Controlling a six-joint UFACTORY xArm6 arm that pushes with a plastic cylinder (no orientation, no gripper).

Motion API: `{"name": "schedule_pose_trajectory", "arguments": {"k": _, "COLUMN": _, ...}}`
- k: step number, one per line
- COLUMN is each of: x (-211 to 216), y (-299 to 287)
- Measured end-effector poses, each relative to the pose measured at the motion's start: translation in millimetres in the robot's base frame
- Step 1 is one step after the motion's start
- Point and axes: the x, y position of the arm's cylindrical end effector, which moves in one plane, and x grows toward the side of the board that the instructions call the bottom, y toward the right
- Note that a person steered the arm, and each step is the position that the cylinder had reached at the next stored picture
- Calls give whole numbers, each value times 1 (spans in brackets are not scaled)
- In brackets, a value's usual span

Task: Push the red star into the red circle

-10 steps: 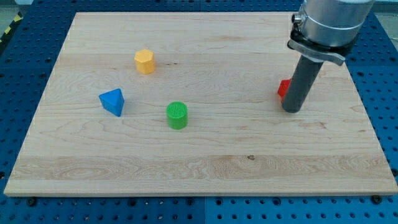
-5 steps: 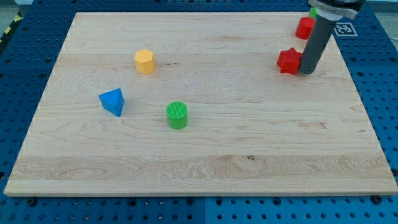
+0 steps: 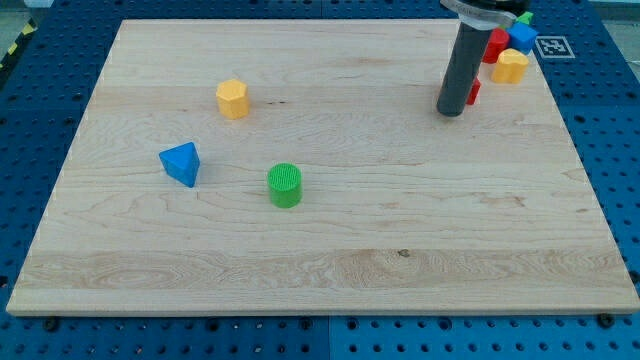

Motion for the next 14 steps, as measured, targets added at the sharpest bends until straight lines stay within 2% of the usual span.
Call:
{"name": "schedule_pose_trajectory", "arguments": {"k": 2, "x": -42, "y": 4}}
{"name": "schedule_pose_trajectory", "arguments": {"k": 4, "x": -66, "y": 4}}
{"name": "schedule_pose_trajectory", "arguments": {"k": 6, "x": -30, "y": 27}}
{"name": "schedule_pose_trajectory", "arguments": {"k": 8, "x": -61, "y": 31}}
{"name": "schedule_pose_trajectory", "arguments": {"k": 13, "x": -73, "y": 27}}
{"name": "schedule_pose_trajectory", "arguments": {"k": 14, "x": -67, "y": -18}}
